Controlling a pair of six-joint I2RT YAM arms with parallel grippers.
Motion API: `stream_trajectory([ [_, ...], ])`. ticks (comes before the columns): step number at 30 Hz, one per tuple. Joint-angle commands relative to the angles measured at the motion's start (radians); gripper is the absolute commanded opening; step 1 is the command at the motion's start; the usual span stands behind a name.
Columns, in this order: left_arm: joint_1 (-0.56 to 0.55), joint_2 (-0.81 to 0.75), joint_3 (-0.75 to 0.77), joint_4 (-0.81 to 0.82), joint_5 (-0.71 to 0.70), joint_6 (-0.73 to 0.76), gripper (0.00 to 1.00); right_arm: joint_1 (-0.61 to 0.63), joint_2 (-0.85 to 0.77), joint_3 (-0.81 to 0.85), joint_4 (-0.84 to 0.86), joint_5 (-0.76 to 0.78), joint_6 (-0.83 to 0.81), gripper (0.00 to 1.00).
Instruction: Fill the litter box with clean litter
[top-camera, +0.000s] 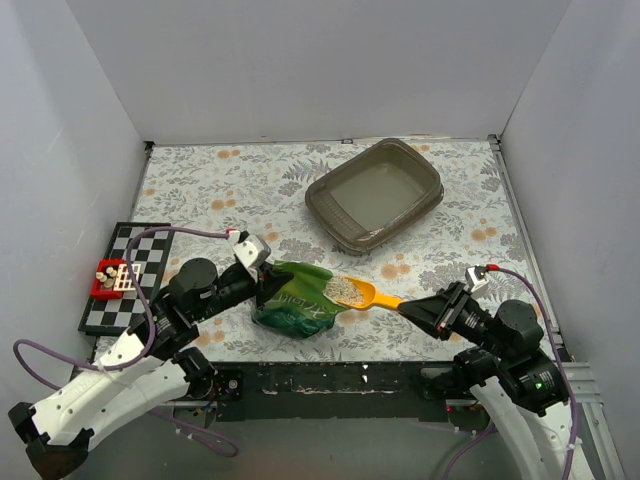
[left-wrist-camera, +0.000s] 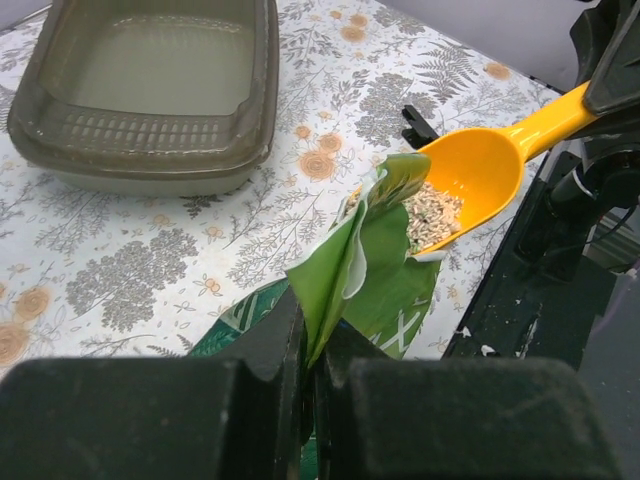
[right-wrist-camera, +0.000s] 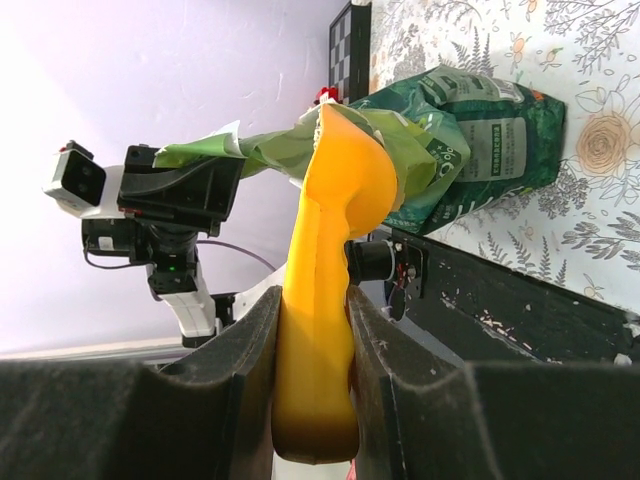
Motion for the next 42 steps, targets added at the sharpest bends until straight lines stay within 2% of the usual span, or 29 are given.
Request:
stream_trajectory([
  [1,-0.001,-0.074,0.052,0.067,-0.125,0.032,0.0,-0.001,-0.18,0.032,-0.025,-0.016,0.028,0.01],
  [7,-0.001,-0.108,0.055,0.077,-0.286,0.016,0.0,-0.001,-0.15,0.031,0.027,-0.045,0.051,0.01],
  [11,-0.001,-0.107,0.077,0.077,-0.333,0.024,0.0,-0.001,-0.119,0.035,0.067,-0.058,0.052,0.01],
  [19,-0.001,-0.096,0.104,0.078,-0.364,0.08,0.0,-0.001,-0.053,0.041,0.178,-0.065,0.077,0.01],
  [26,-0.001,-0.026,0.156,0.052,-0.37,0.114,0.0,-0.001,0.066,0.064,0.303,-0.039,0.08,0.01],
  [32,-0.001,-0.013,0.164,0.057,-0.366,0.122,0.0,-0.001,0.143,0.08,0.4,0.034,0.08,0.01],
  [42,-0.001,-0.064,0.112,0.02,-0.376,0.096,0.0,-0.001,0.206,0.005,0.678,0.18,0.104,0.01],
])
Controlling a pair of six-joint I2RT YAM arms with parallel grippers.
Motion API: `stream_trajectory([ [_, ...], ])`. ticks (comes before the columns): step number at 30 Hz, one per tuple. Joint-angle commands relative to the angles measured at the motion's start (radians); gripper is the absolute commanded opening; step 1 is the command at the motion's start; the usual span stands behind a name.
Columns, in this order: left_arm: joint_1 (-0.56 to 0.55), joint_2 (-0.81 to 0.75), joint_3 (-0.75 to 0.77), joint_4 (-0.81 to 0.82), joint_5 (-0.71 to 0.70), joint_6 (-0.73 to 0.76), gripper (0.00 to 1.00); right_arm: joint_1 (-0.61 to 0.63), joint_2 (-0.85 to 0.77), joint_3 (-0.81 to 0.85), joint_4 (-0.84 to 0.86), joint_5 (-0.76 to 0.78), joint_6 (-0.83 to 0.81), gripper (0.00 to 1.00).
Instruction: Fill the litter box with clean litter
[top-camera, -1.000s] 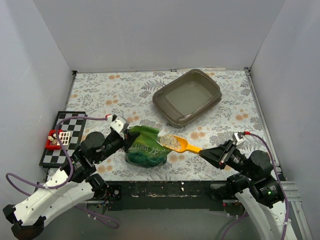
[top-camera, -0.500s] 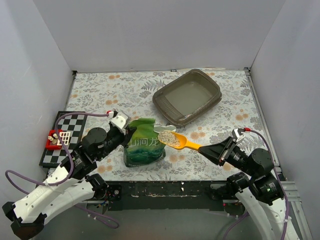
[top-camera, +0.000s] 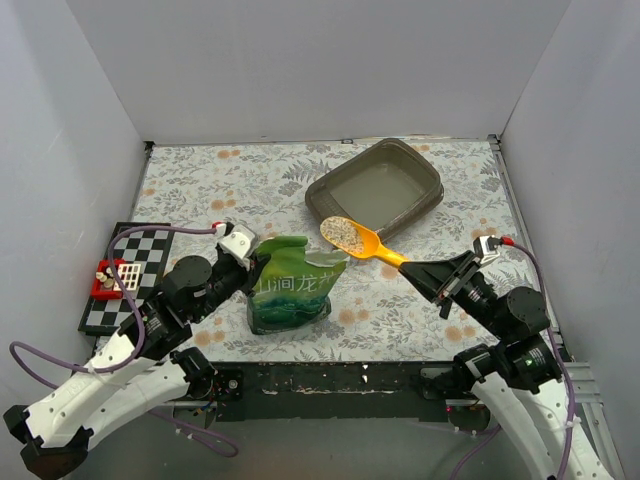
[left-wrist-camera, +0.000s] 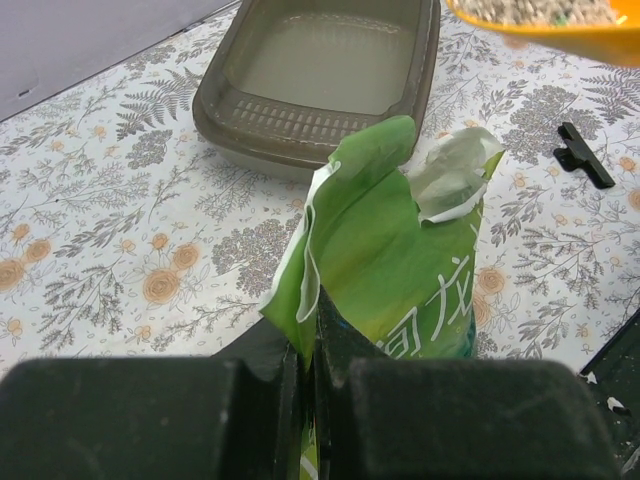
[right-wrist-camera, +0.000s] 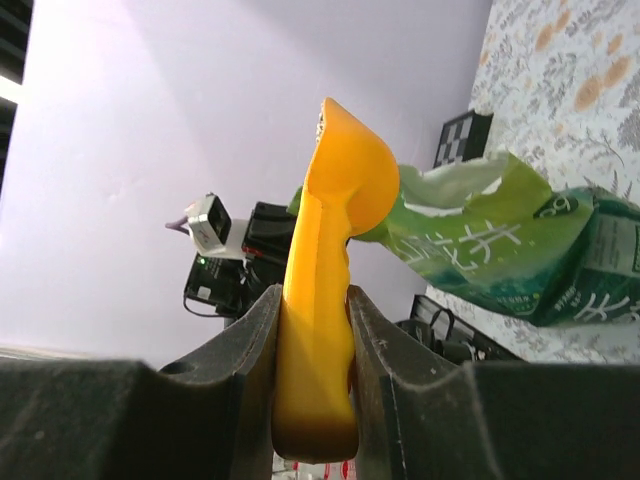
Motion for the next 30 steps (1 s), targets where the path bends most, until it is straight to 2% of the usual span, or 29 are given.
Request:
stream_trajectory([
  [1,0.005,-0.059,0.023,0.126,-0.035,-0.009,0.0,-0.001,0.027,-0.032,0.252,0.114,0.017,0.01],
  [12,0.005,-0.063,-0.077,0.171,0.087,-0.087,0.0,-0.001,0.235,-0.066,0.594,0.259,0.01,0.01],
  [19,0.005,-0.074,-0.12,0.195,0.144,-0.072,0.0,-0.001,0.369,-0.132,0.824,0.404,-0.033,0.01],
  [24,0.005,-0.1,-0.163,0.206,0.157,-0.066,0.0,-0.001,0.449,-0.164,0.898,0.48,-0.085,0.01],
  [30,0.005,-0.102,-0.186,0.189,0.115,-0.055,0.0,-0.003,0.533,-0.146,0.843,0.525,-0.148,0.01],
])
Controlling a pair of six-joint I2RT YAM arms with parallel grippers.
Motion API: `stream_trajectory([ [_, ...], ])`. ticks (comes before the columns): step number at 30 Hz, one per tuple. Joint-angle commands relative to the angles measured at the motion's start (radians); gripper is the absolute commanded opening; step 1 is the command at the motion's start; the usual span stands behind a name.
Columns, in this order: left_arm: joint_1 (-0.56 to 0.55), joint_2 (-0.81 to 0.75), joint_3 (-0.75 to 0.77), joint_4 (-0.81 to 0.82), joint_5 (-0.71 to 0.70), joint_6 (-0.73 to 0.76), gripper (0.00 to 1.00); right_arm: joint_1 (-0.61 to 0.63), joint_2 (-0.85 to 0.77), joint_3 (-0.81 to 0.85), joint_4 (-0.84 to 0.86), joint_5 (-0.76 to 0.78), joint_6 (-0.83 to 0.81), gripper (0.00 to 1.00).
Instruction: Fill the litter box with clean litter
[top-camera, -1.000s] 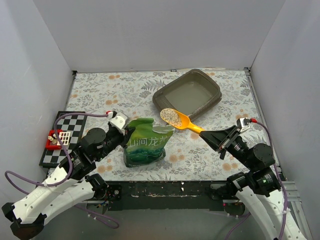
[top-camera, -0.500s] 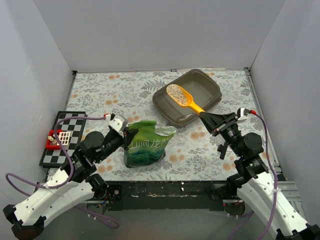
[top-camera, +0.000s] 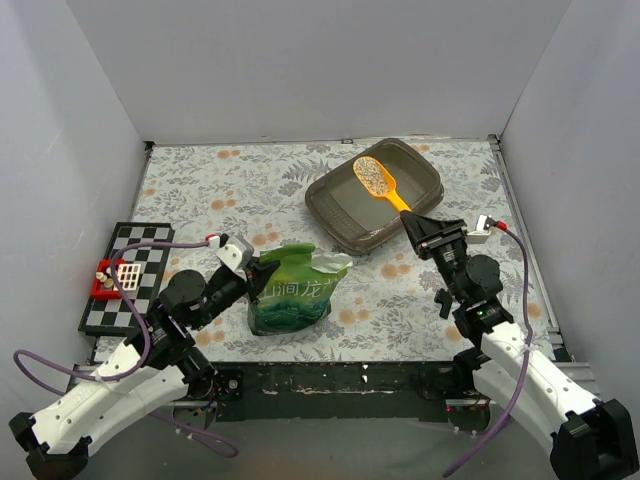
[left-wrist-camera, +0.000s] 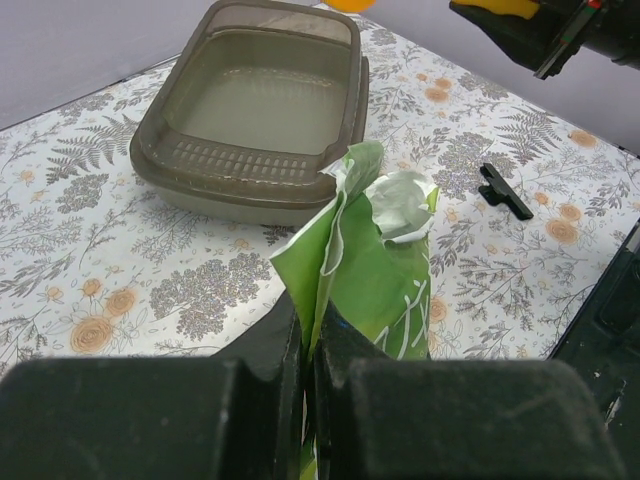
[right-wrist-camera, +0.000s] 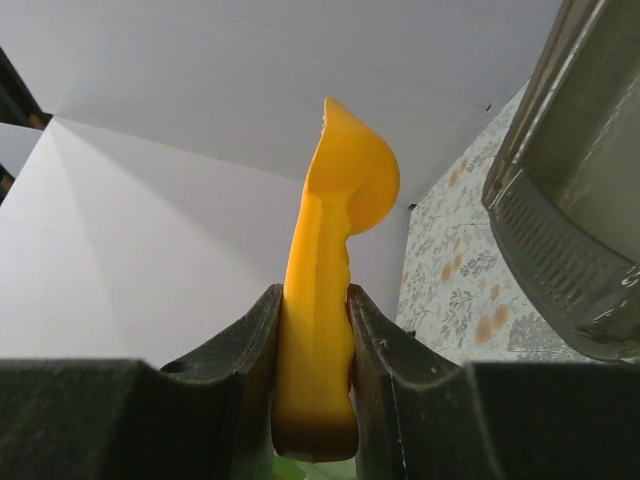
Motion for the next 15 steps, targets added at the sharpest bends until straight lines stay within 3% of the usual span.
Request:
stream_trajectory([
  [1,0.004,0.005,-0.015,-0.012,-0.045,0.006,0.0,-0.003,0.046,0.047,0.048,0.076,-0.081,0.01],
  [10,0.005,0.002,0.025,0.017,-0.043,0.062,0.0,-0.017,0.233,0.312,-0.377,0.096,-0.283,0.01],
  [15,0.008,0.027,0.059,0.073,0.076,0.129,0.0,-0.052,0.403,0.556,-0.685,0.057,-0.42,0.01],
])
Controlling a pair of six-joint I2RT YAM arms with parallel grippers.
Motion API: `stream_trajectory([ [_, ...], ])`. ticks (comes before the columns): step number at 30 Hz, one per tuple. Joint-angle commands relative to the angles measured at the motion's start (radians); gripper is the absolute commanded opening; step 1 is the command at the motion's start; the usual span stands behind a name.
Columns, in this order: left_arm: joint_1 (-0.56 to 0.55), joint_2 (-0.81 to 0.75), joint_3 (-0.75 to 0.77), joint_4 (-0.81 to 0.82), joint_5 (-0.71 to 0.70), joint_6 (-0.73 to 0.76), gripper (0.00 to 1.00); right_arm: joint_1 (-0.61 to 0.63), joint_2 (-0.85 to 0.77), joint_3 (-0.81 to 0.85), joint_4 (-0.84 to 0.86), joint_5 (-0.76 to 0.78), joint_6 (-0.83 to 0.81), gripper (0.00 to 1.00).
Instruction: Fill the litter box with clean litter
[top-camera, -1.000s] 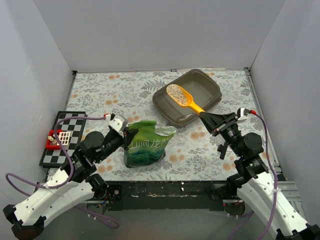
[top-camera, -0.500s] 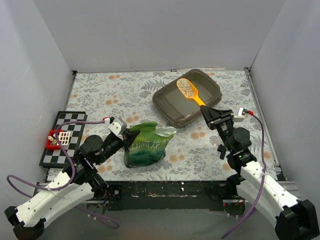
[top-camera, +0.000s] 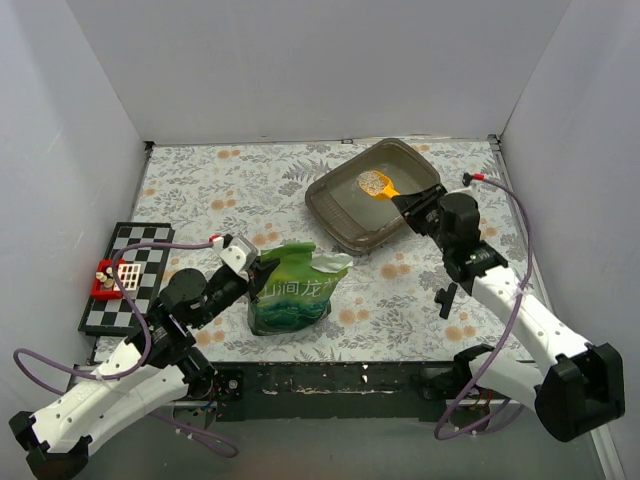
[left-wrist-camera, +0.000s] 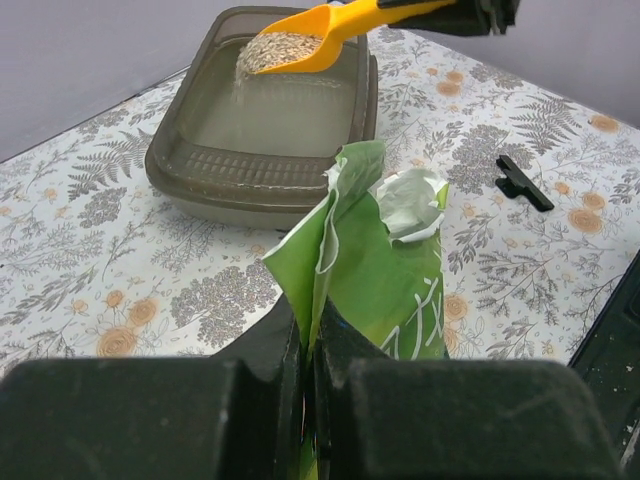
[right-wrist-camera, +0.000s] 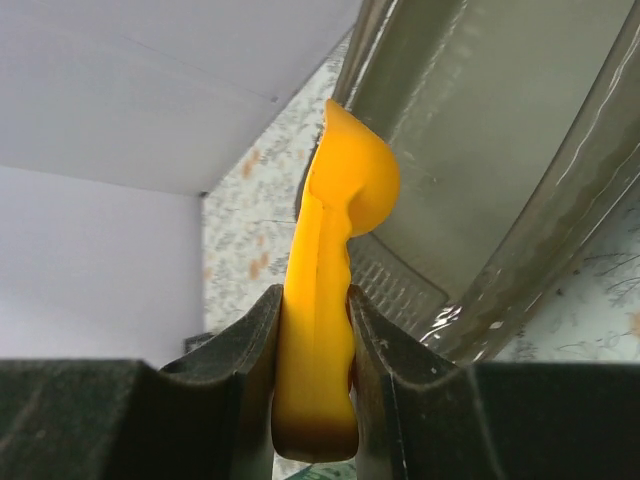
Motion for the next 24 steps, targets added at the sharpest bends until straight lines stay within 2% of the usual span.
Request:
stream_trajectory([
  [1,0.007,0.031,0.061,0.071,0.104,0.09,0.0,-0.047,0.12,0.249,-0.273,-0.02,-0.175,0.01],
  [6,0.029,0.054,0.064,0.144,0.169,0.158,0.0,-0.088,0.238,0.415,-0.438,-0.028,-0.327,0.01],
  [9,0.078,0.093,0.067,0.161,0.243,0.153,0.0,-0.104,0.326,0.521,-0.54,-0.054,-0.437,0.01],
  [15,0.317,0.232,0.078,0.244,0.63,0.055,0.0,-0.104,0.44,0.676,-0.673,-0.068,-0.615,0.01],
  [20,0.403,0.329,0.093,0.335,0.771,0.035,0.0,-0.104,0.467,0.747,-0.733,-0.053,-0.739,0.01],
  [24,0.487,0.424,0.143,0.346,0.957,0.047,0.0,-0.096,0.53,0.906,-0.859,-0.028,-0.854,0.01],
])
